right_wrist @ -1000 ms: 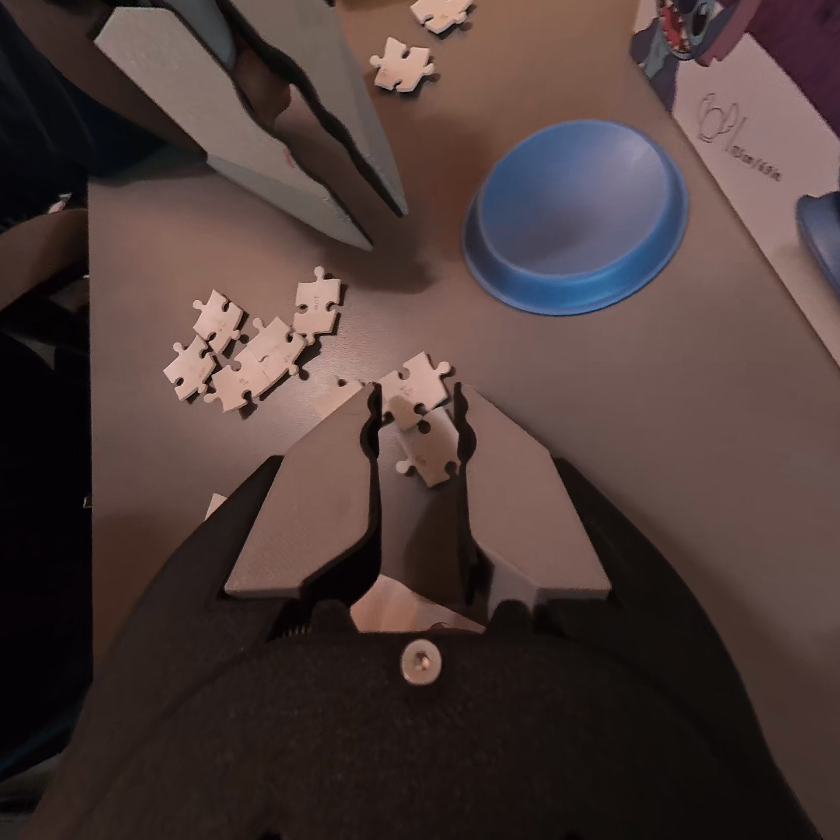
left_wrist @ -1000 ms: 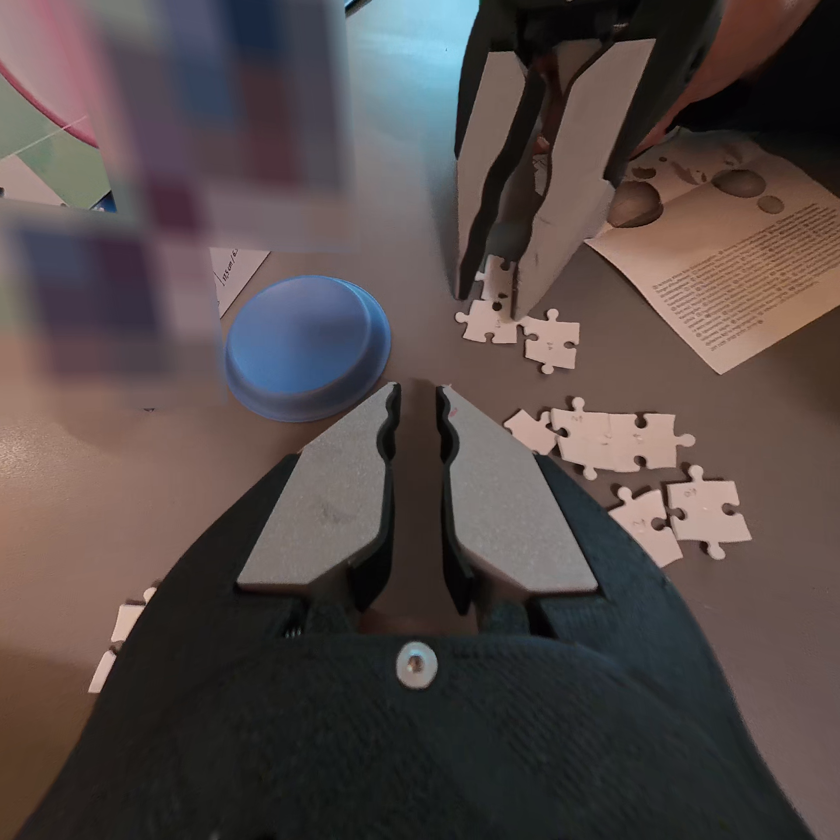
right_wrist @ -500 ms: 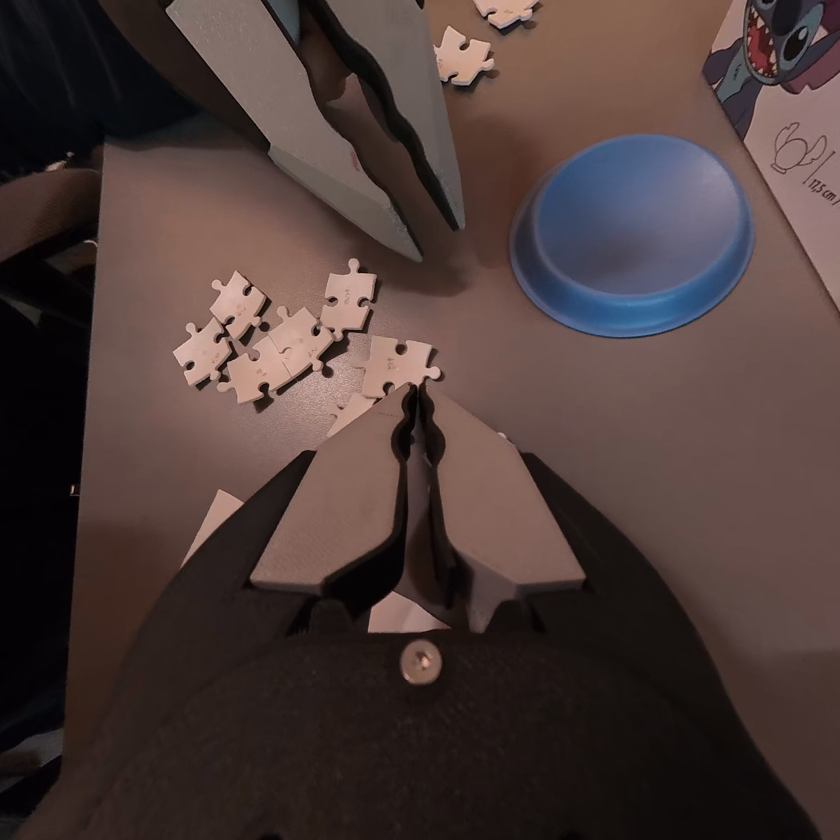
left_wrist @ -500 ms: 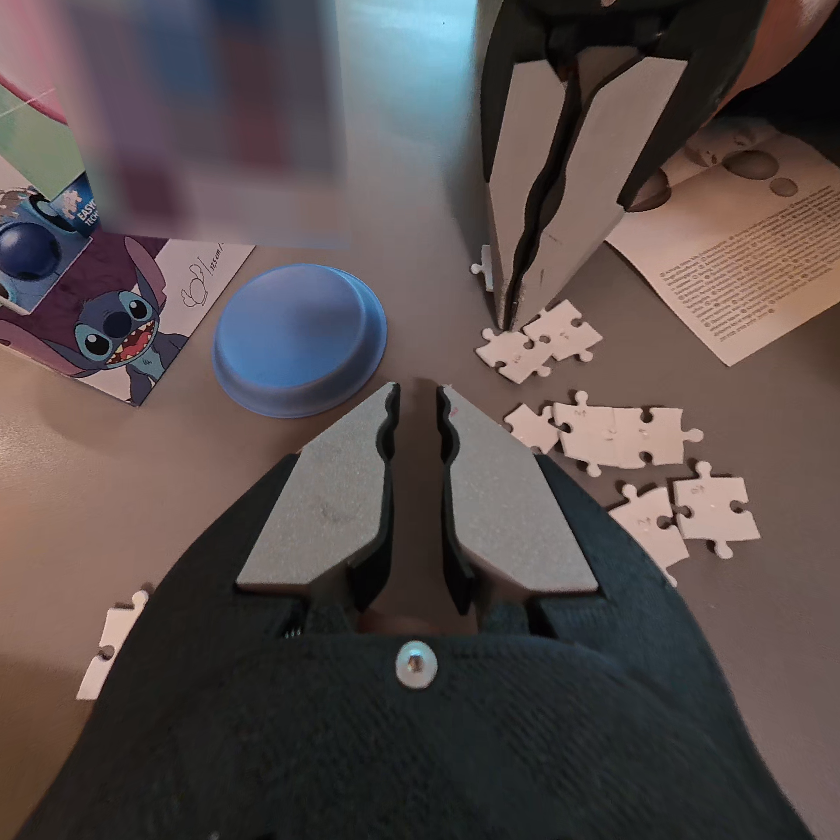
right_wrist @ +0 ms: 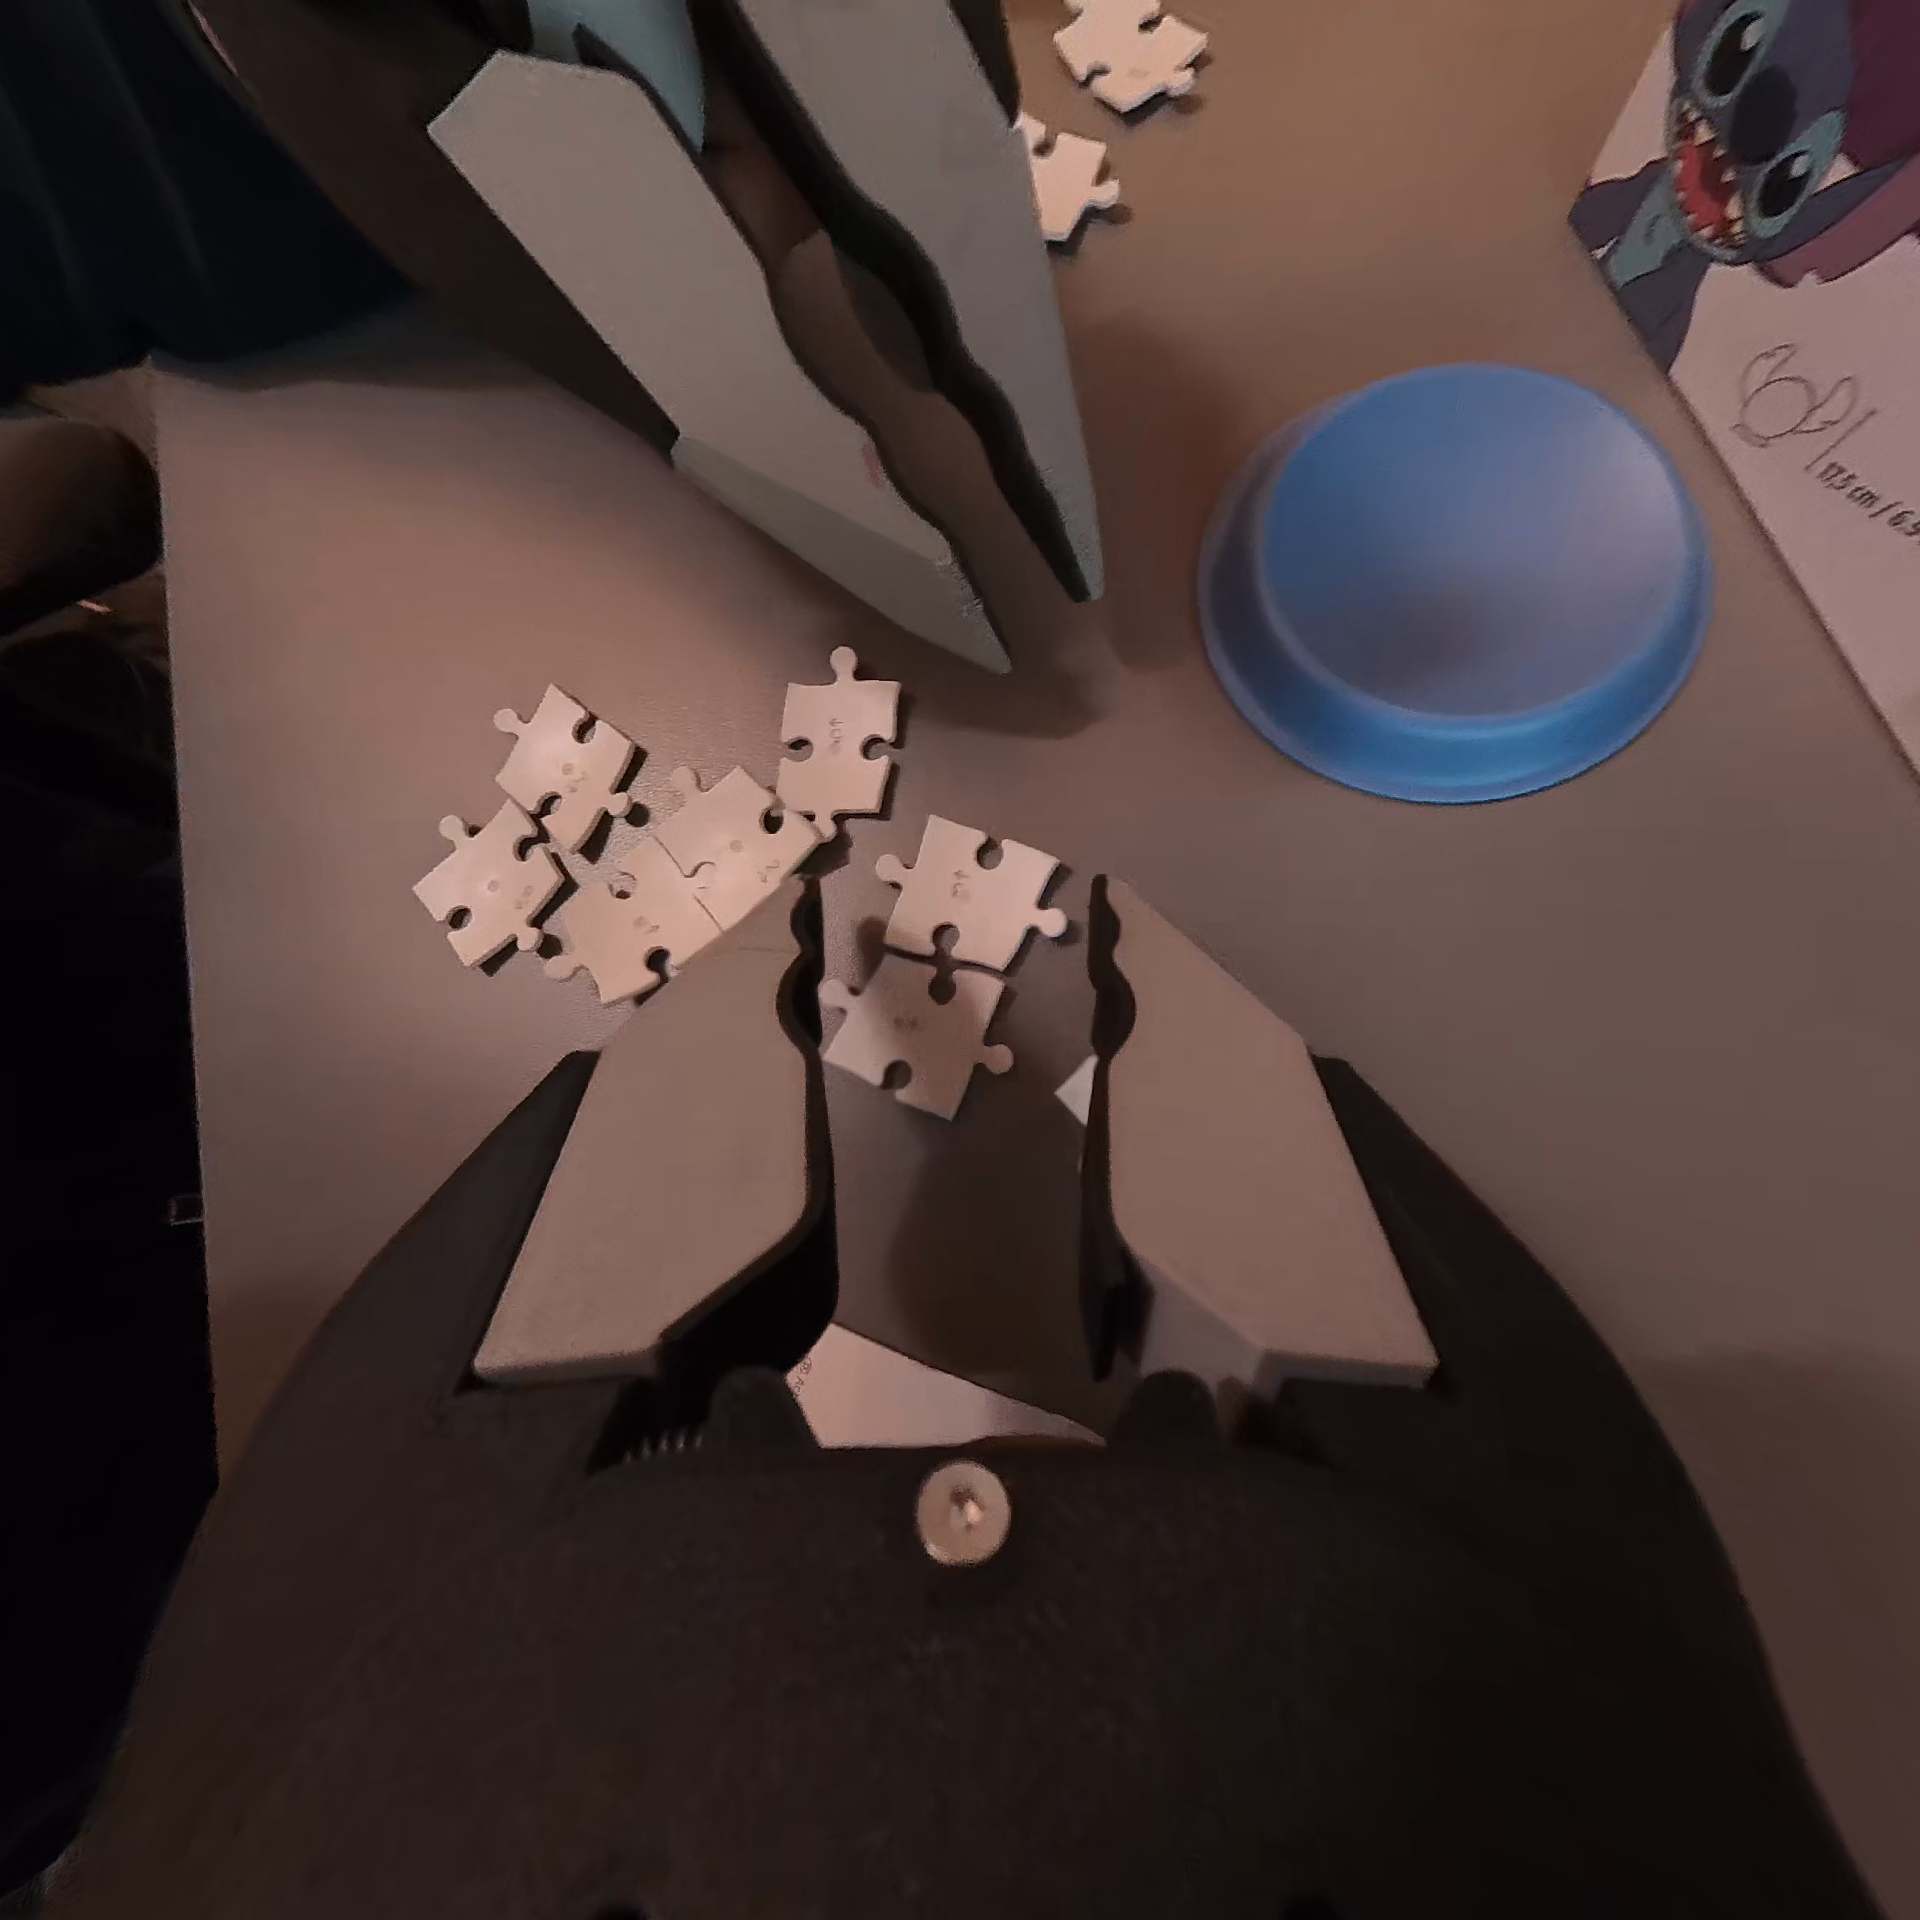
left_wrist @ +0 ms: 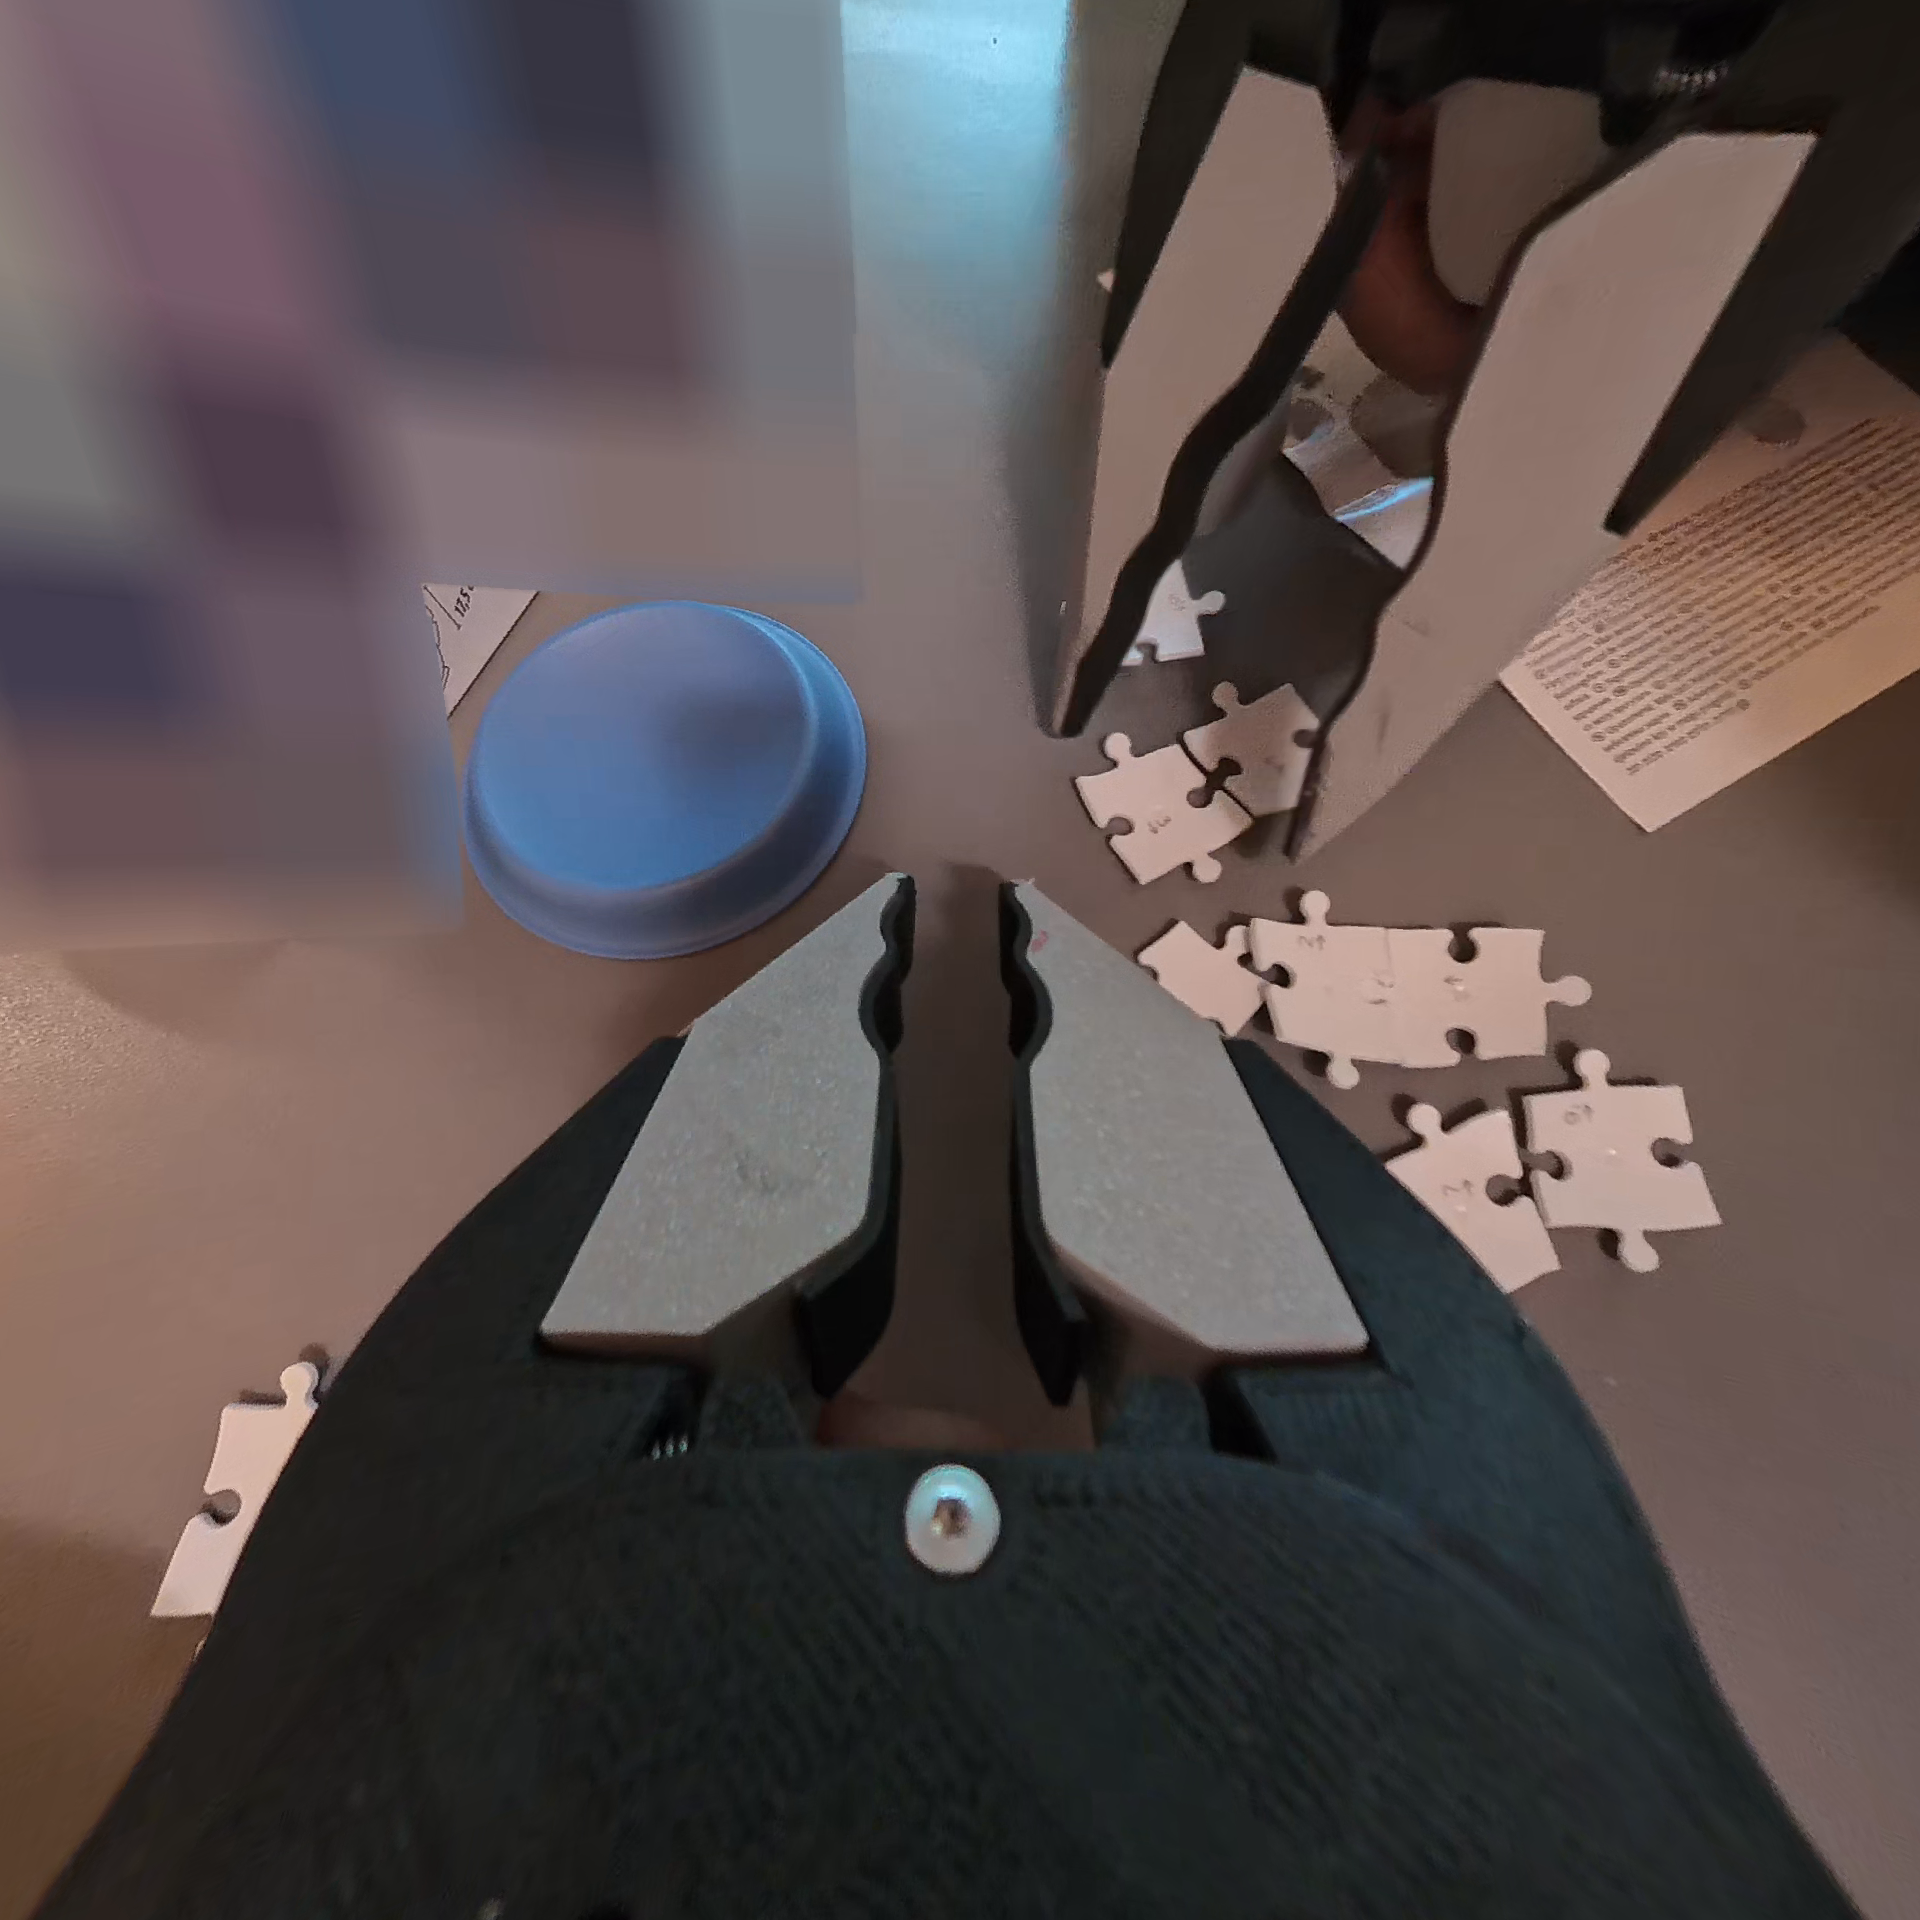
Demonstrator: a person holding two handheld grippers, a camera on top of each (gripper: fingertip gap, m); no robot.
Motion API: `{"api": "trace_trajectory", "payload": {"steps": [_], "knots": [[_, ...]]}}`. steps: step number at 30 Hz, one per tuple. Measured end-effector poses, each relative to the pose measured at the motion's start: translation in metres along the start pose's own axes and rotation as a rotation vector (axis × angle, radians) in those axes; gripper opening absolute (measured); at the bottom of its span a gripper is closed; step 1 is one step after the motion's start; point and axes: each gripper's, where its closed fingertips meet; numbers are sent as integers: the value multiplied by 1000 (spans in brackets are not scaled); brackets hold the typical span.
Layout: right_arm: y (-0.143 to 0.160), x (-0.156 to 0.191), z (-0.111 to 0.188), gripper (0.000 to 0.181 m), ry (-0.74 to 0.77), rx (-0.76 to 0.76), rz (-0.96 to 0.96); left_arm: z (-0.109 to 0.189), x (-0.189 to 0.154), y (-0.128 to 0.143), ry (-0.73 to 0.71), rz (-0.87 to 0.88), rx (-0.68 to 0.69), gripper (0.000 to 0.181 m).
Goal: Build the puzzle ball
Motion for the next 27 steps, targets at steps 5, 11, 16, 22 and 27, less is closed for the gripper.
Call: {"api": "trace_trajectory", "payload": {"steps": [5,11,16,22,27], "knots": [[5,-8,-3,36,93,25,48,-1,-2,1,8,-4,9,14],[4,-7,-4,29,88,3,96,-1,-7,-1,19,-18,4,14],[-4,1,4,7,48,-56,123,5,-9,-7,65,27,-37,14],[-1,-5,7,36,52,-48,86,4,-9,-7,94,61,-38,14],[1,4,1,44,20,-26,90,3,-10,-5,95,57,-28,15]]}}
Point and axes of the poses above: each gripper's, where its closed fingertips meet, z back along the fingers, y out of its underside, x = y × z across the jaws, and after that the axes turned 10 degrees about x, right-handed
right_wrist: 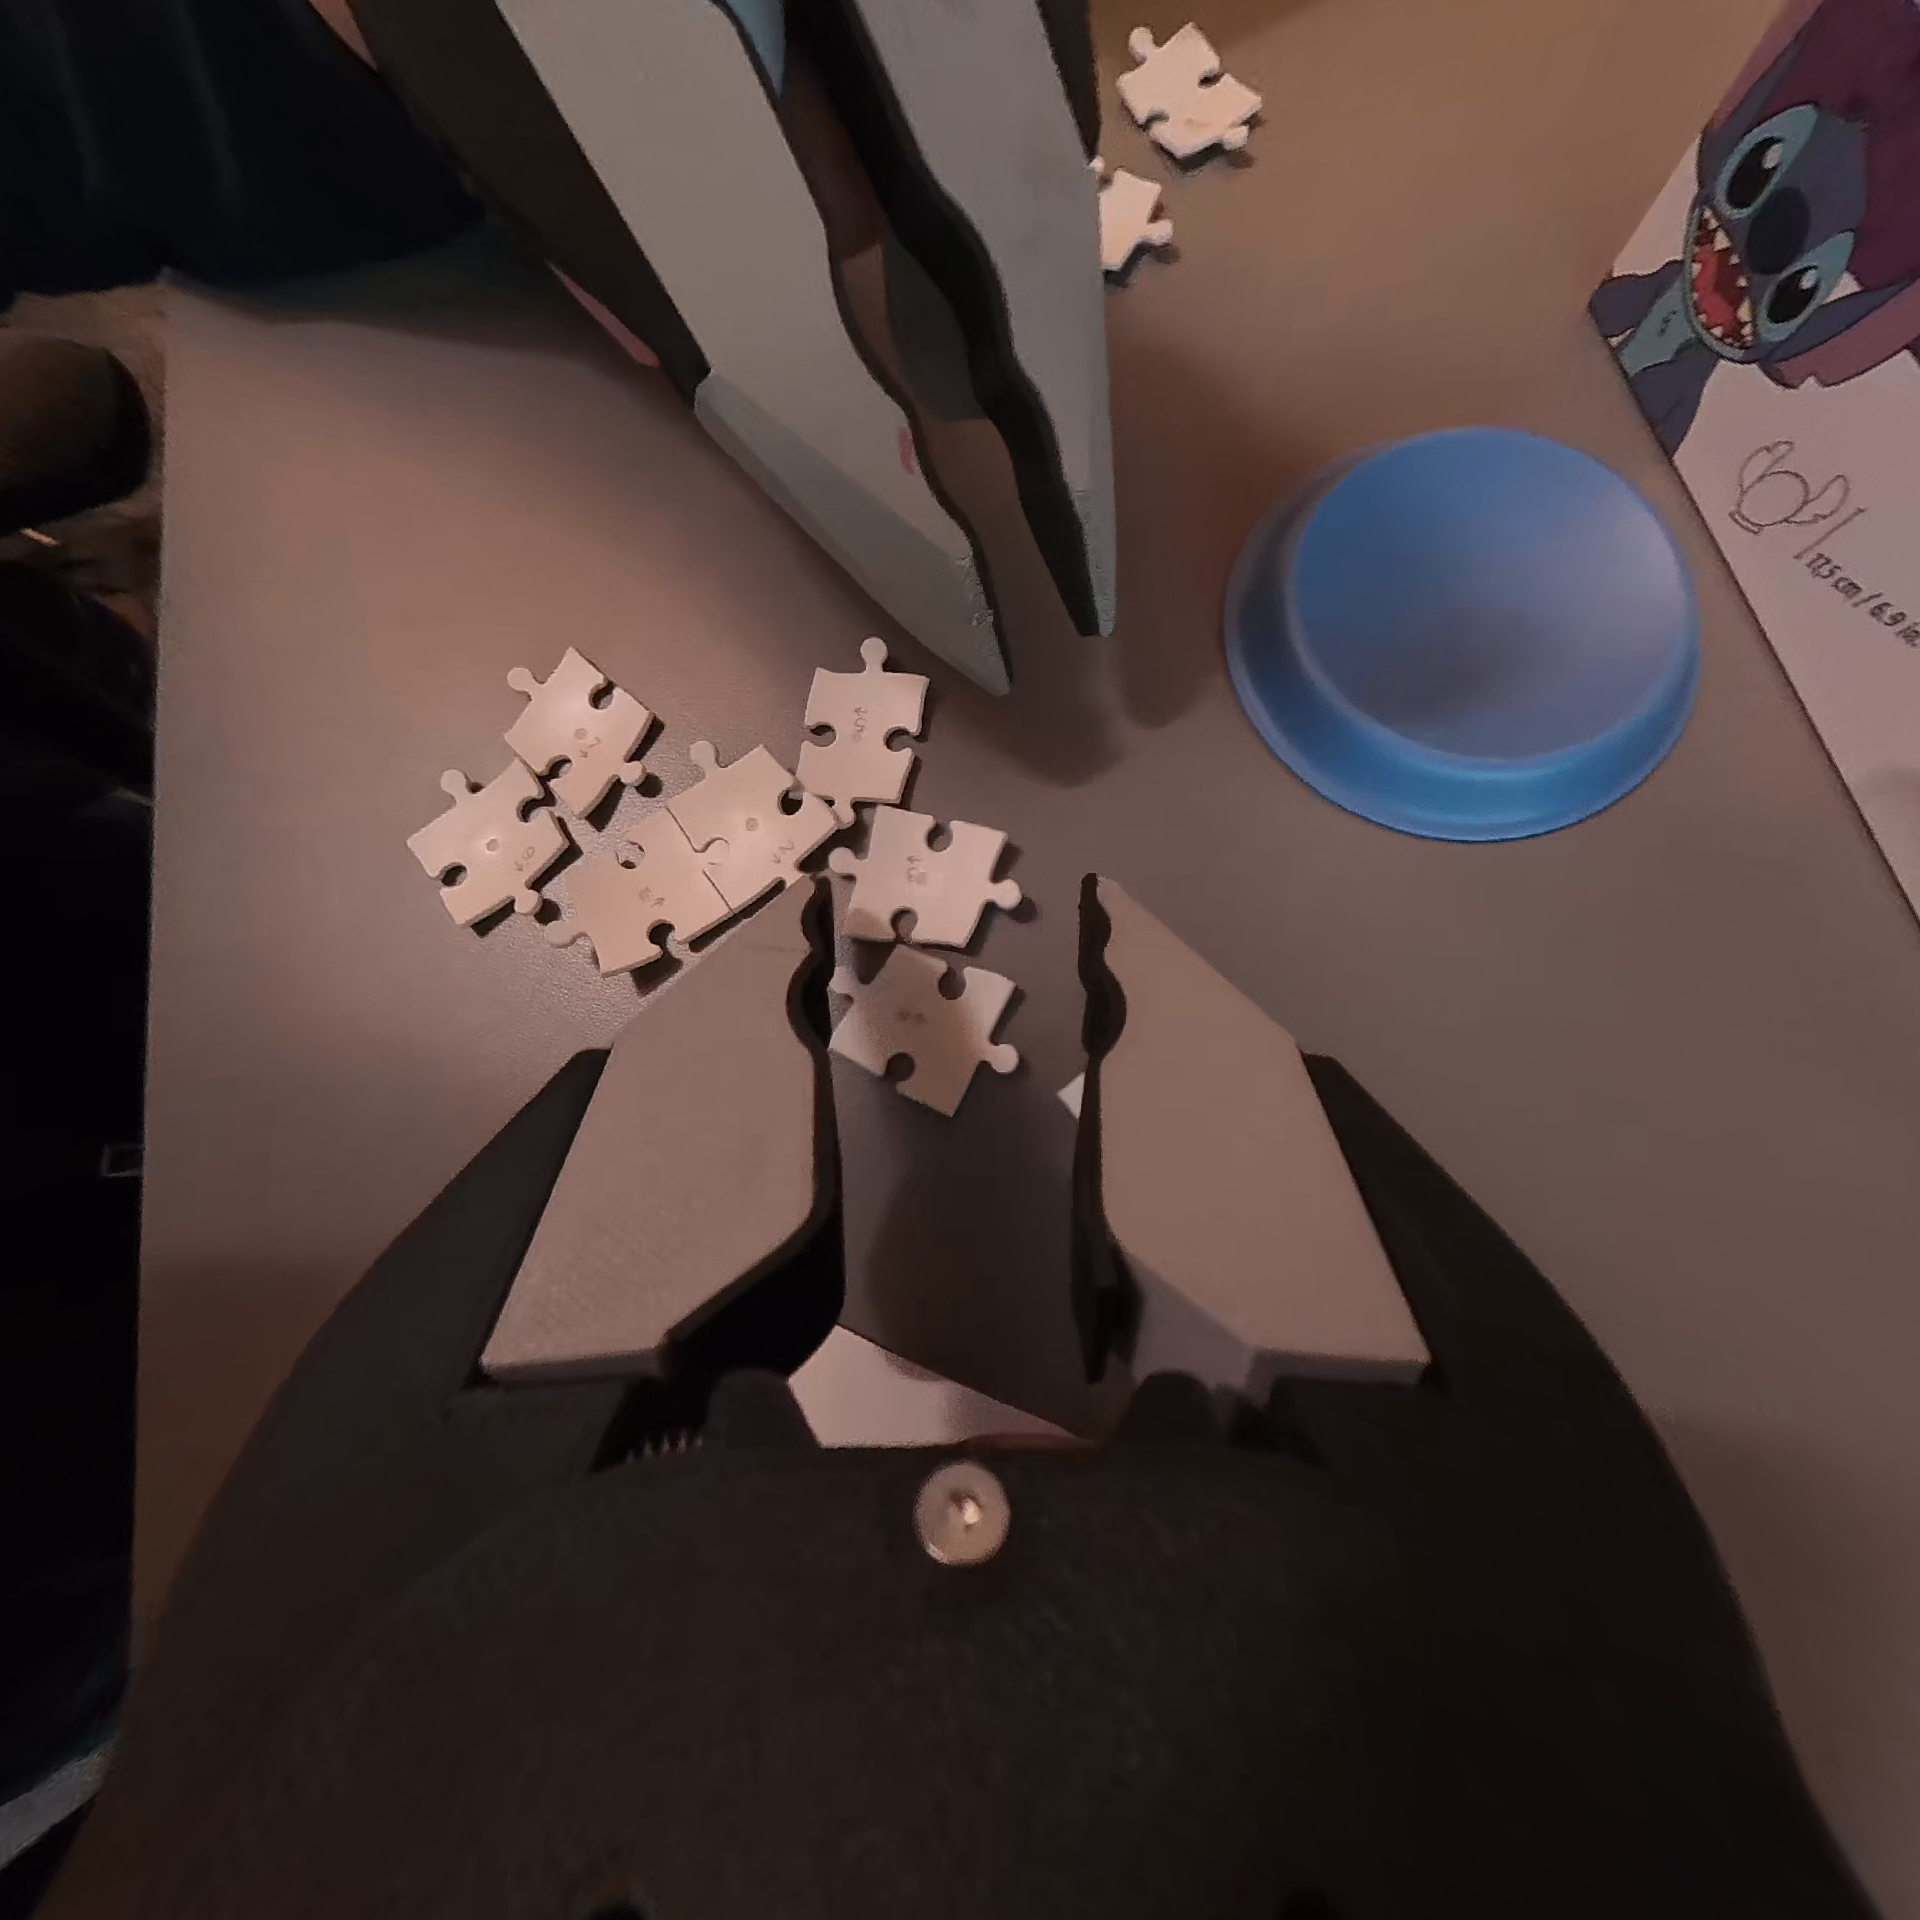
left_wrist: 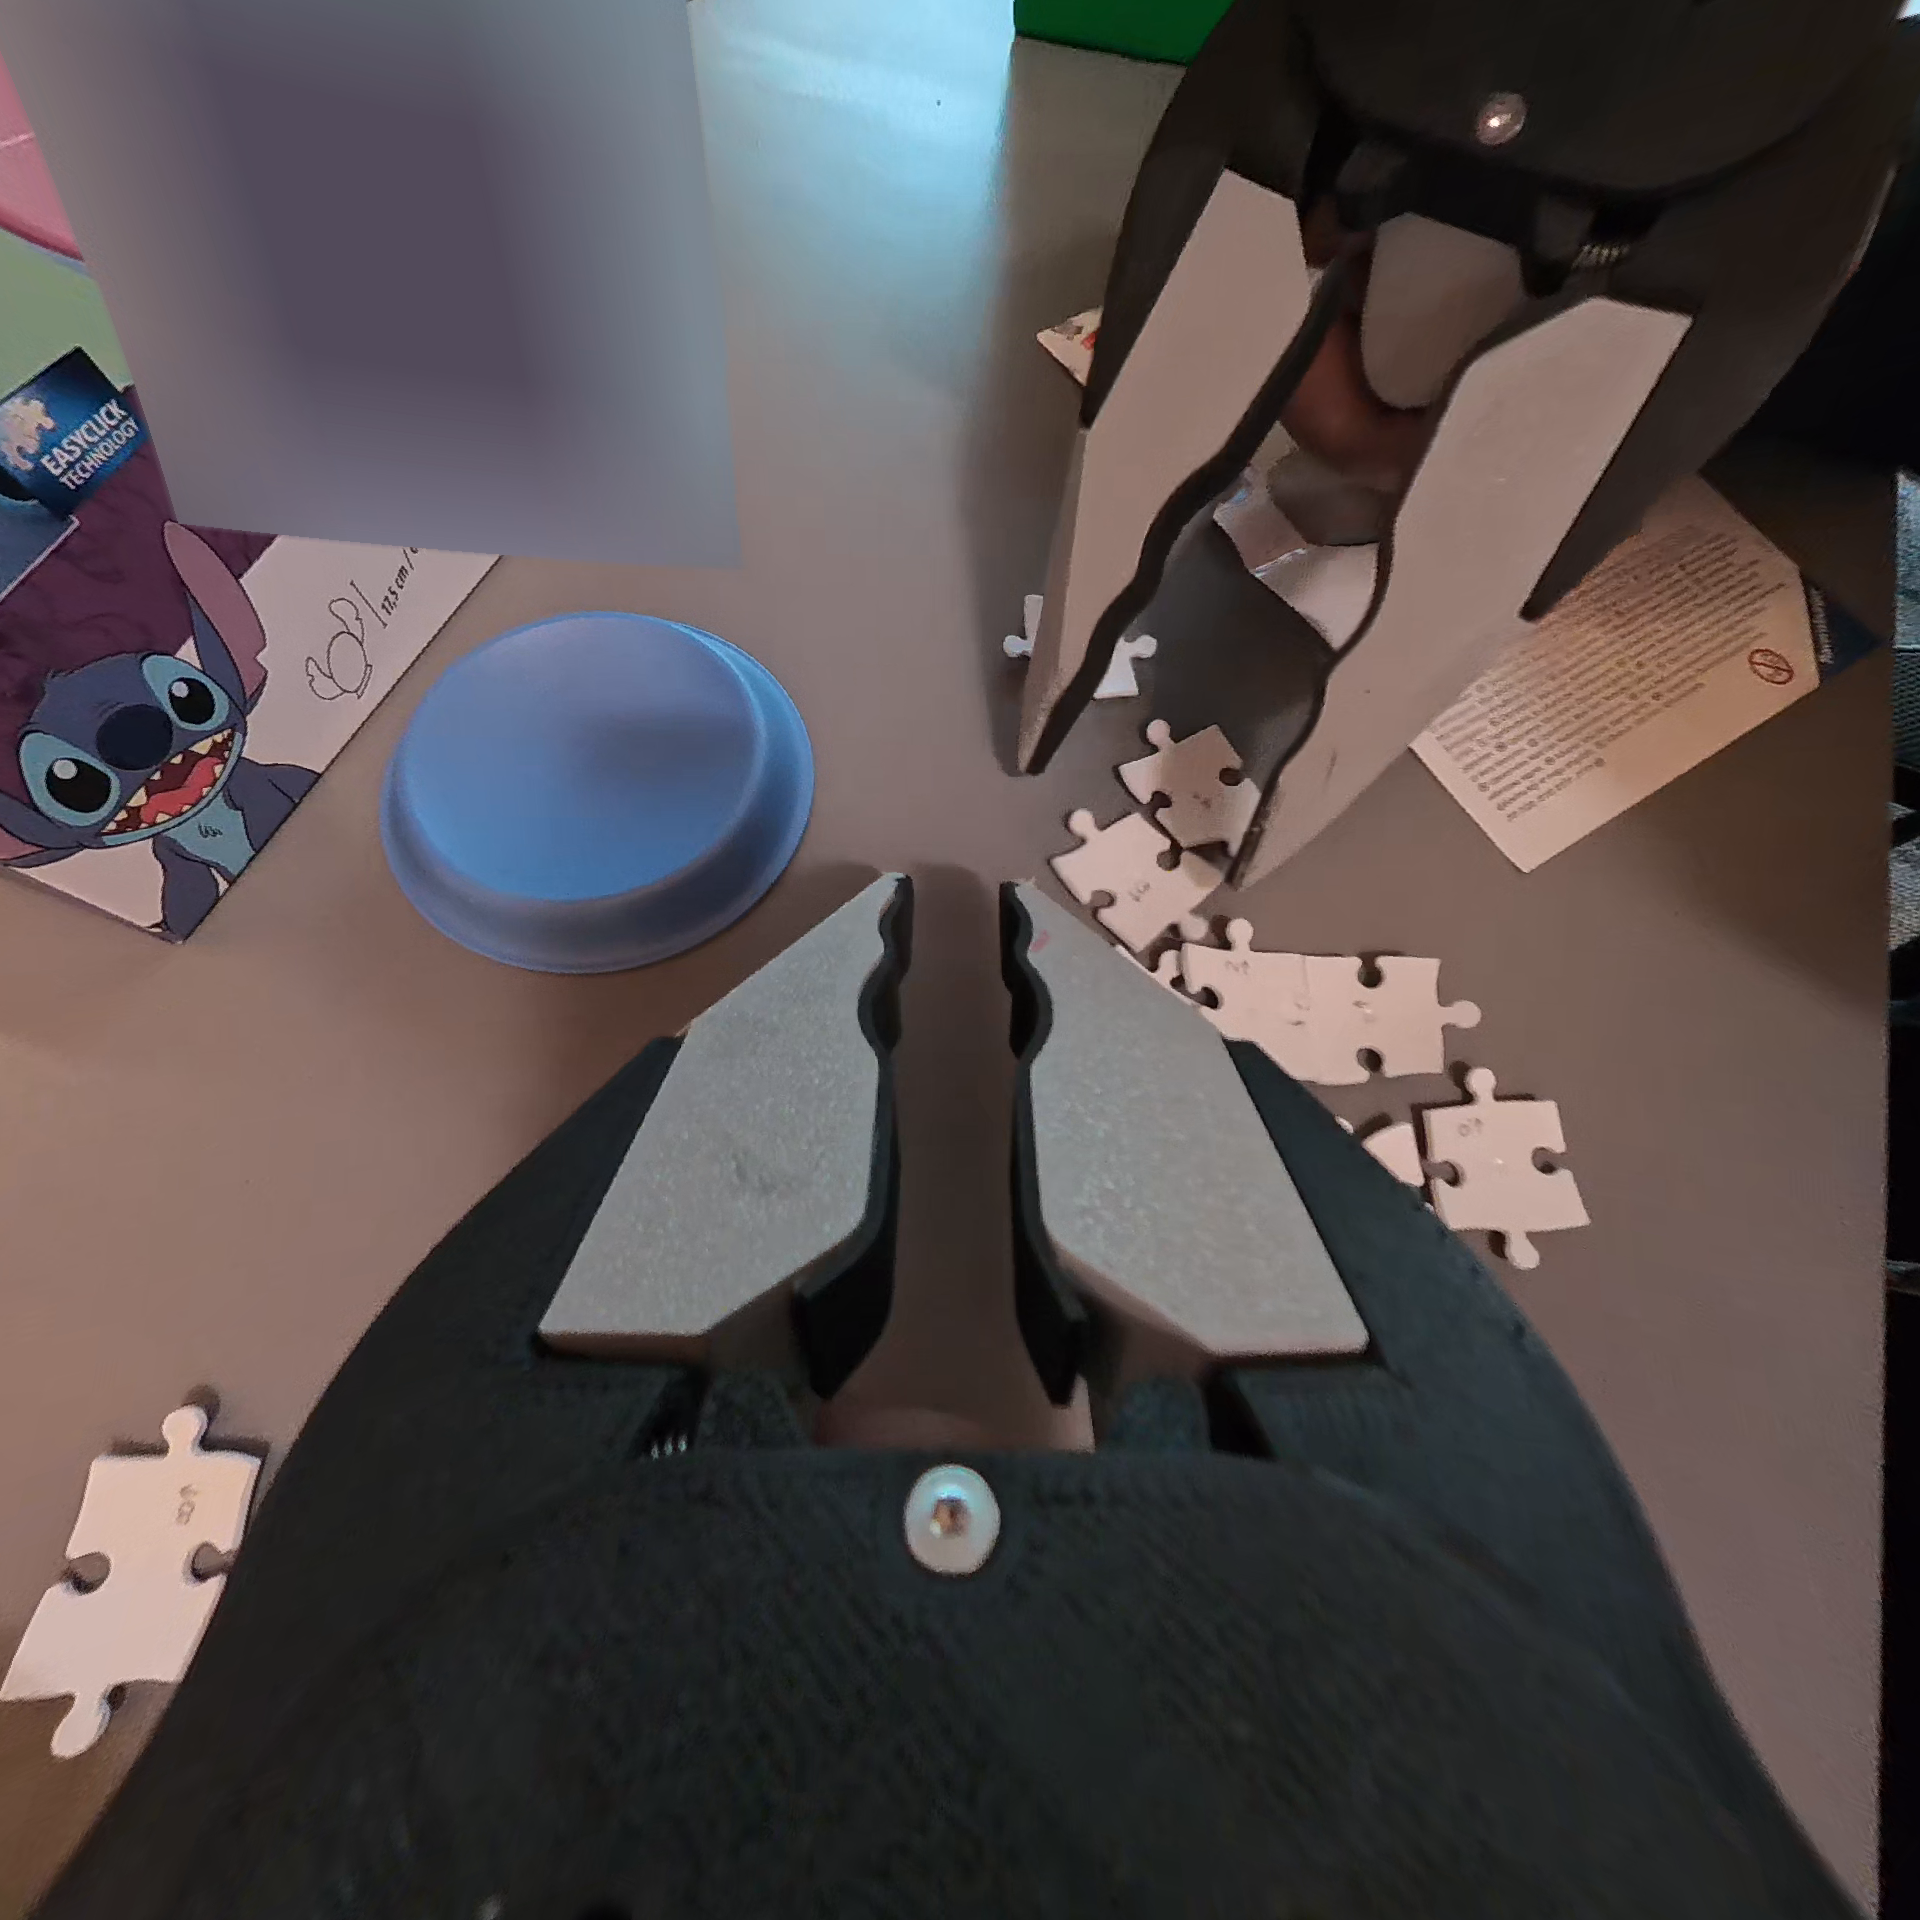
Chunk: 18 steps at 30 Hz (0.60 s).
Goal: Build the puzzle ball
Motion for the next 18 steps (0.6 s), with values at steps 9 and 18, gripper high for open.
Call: {"api": "trace_trajectory", "payload": {"steps": [9,18], "knots": [[2,-1,-8,32,70,26,70,-3,-3,3,12,-5,19,16],[-1,0,-4,31,84,9,94,-1,-5,0,15,-5,4,16]]}}
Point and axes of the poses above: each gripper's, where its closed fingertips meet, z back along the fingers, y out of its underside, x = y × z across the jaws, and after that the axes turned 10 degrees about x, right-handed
